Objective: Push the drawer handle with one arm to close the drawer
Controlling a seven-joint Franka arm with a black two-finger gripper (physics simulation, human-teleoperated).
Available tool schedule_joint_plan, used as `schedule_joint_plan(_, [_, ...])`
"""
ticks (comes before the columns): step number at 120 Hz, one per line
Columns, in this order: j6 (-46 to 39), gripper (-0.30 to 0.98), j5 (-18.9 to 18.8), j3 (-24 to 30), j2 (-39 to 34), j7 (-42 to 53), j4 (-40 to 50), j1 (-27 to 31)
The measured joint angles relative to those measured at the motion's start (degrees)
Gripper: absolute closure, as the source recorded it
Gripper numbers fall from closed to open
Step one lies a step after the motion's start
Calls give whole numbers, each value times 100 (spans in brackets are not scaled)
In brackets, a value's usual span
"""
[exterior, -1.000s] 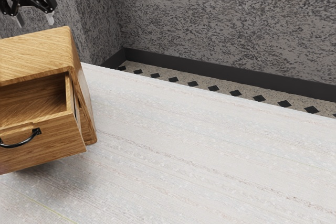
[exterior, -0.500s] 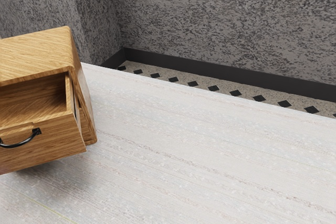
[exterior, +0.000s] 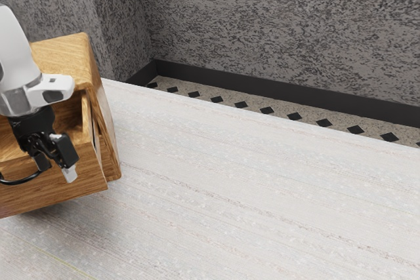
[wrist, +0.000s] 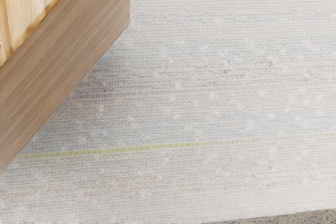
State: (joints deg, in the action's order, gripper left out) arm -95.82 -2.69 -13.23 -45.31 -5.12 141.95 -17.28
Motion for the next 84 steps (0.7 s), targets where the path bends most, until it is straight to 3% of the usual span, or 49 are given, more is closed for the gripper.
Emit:
schedule_joint_plan(8, [-118, 2, 21, 20, -96, -112, 157, 264])
schedule_joint_plan(19, [-246, 2, 254, 740, 12, -250, 268, 741])
schedule_joint_plan(32, [-332, 2, 385, 1050, -107, -379, 439, 727])
schedule_joint_plan(46, [-191, 2, -55, 1070, -921, -378, 873, 53])
schedule_joint_plan(64, [-143, 2, -612, 593, -1843, -214, 1615, -527])
schedule_joint_plan(84, [64, 46, -659, 1, -2361, -1049, 1764, -148])
